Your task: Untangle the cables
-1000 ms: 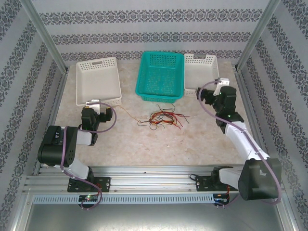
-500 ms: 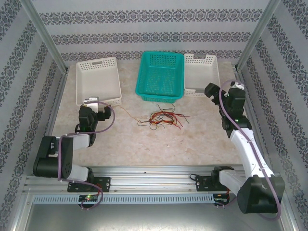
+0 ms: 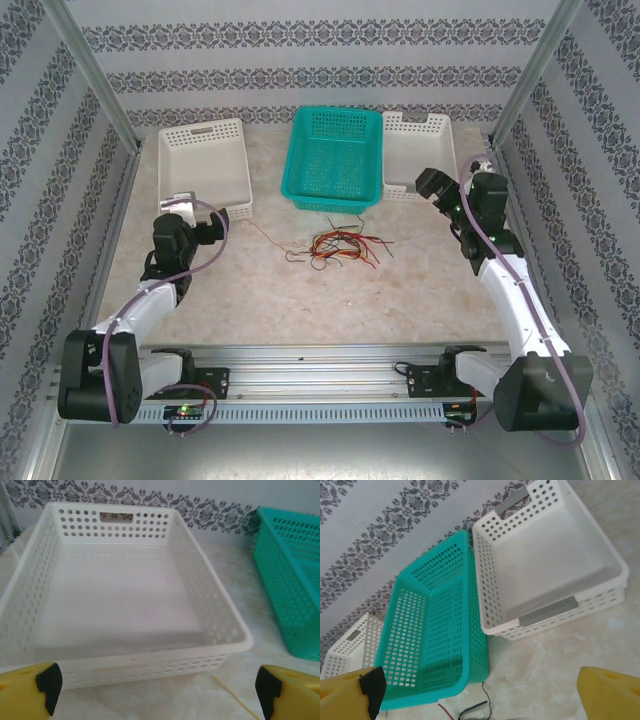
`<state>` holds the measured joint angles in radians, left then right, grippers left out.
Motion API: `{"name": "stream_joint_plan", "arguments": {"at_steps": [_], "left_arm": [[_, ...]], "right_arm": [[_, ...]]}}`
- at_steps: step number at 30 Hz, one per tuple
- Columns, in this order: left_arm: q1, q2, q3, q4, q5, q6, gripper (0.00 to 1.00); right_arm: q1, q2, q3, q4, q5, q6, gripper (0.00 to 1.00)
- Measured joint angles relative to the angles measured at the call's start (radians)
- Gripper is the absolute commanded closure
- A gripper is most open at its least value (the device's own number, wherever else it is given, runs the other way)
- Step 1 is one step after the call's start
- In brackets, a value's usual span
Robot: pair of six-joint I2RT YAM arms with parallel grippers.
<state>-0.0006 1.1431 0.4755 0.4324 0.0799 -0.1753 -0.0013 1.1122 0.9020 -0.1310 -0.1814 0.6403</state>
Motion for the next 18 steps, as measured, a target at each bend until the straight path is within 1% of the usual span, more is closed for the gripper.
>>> {"name": "stream_joint_plan", "arguments": {"at_steps": [2,4,9,12,18], "left_arm": [[0.0,-0.022,0.001,-0.021,0.018,-0.073,0.0],[0.001,-0.041,0.011,-0.091,0.021,-0.179,0.0],[0.002,-0.053,0.081,-0.274,0.039,-0.341,0.0],[0.003,-0.069,0.151,-0.389,0.044,-0.397,0.0],[0.003,-0.098,0.256,-0.546,0.129,-0.406,0.0]], "right_arm": [[0.016,0.003,0.026,-0.02,-0.003,-0.011,0.02],[0.031,0.003,0.043,-0.039,-0.004,-0.019,0.02],[0.044,0.003,0.068,-0.097,-0.005,-0.042,0.02],[0.053,0.001,0.071,-0.13,-0.007,-0.046,0.02],[0.096,-0.015,0.066,-0.2,-0.007,-0.057,0.02]]}}
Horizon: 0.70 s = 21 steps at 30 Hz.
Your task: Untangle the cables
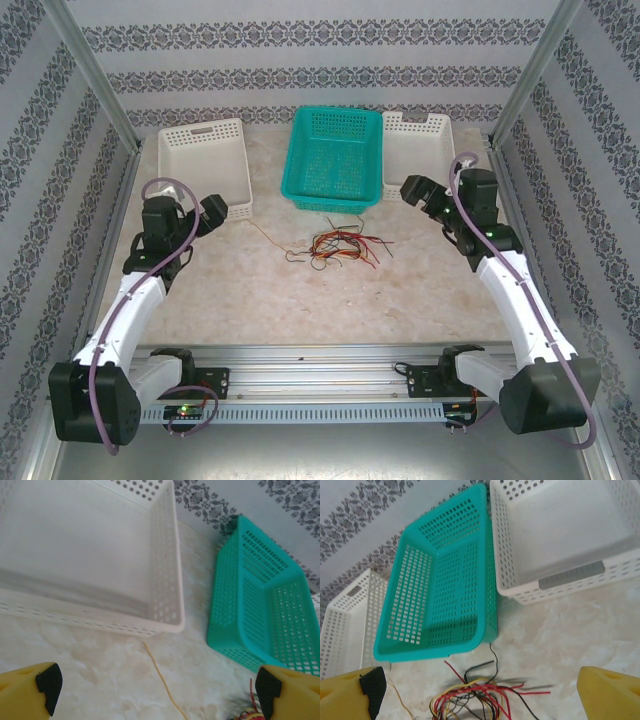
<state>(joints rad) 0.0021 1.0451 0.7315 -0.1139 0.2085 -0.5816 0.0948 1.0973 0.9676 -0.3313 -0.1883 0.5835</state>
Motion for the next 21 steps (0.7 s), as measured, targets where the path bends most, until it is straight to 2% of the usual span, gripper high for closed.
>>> {"name": "stream_joint_plan", "arguments": {"at_steps": [8,15,21], "left_arm": [[-0.011,-0.003,0.016,-0.191,0.061,0.001,0.0],[-0.076,-0.009,0.015,-0.28,0.088,0.001,0.01],[-0.161,-0.009,0.014,-0.313,0.072,0.001,0.01]], "right_arm": [[0.087,-0.012,-0.042,-0.094,0.042,-0.014,0.05],[0.171,-0.008,-0.065,-0.125,0.101,-0.014,0.11],[0.198,0.058,-0.093,-0.121,0.124,-0.014,0.16]]}}
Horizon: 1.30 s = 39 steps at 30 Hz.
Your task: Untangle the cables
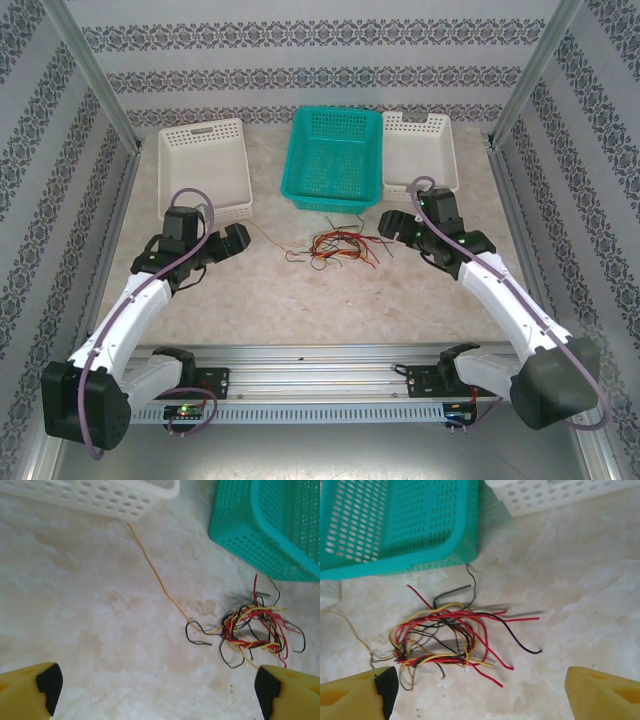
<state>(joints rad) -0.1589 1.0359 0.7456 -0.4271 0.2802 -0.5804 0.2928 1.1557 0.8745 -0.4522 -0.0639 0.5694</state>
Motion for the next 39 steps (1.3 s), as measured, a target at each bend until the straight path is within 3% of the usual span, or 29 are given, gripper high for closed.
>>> {"name": "stream_joint_plan", "arguments": {"at_steps": [14,28,39], "left_arm": [[-0.288,0.142,0.021,-0.023,-0.121,-0.031,0.01],[-0.326,0.189,0.066,0.022,-0.114,-0.025,0.0],[-0.326,0.02,-0.038,0.062,-0.105,-0.065,0.01]], "right_arm": [[0.064,0.178,0.004,0.04,0.006,0.001,0.24],[0.21,0.434,0.119,0.107,0.036,0.011,0.27],[0.262,0.493,0.116,0.154,0.11,0.011,0.27]]}}
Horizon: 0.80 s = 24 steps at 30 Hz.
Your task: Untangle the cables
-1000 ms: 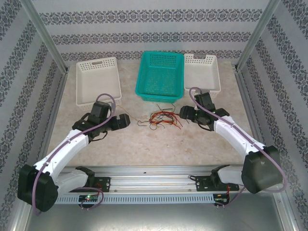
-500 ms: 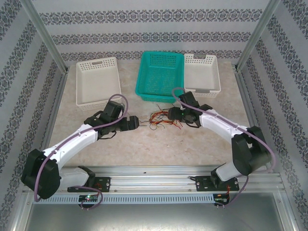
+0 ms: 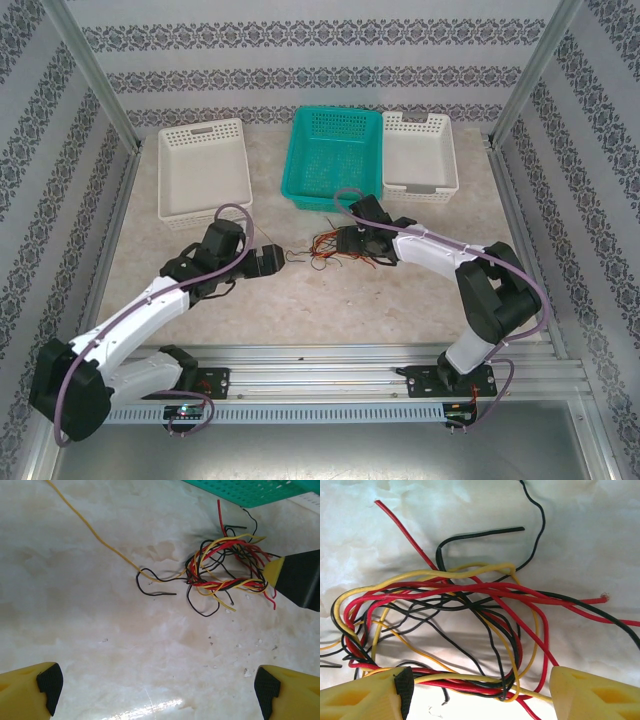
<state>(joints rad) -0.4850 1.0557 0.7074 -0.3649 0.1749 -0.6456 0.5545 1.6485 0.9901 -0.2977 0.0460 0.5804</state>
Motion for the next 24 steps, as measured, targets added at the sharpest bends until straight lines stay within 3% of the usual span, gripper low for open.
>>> {"name": "stream_joint_plan", "arguments": {"at_steps": [24], "left_arm": [[-0.007,-0.119,-0.121,0.006,-0.026,-0.139,0.02]], "right_arm": [[0.055,0.062,0.029,-0.02,0.052,-0.038,0.31]]}}
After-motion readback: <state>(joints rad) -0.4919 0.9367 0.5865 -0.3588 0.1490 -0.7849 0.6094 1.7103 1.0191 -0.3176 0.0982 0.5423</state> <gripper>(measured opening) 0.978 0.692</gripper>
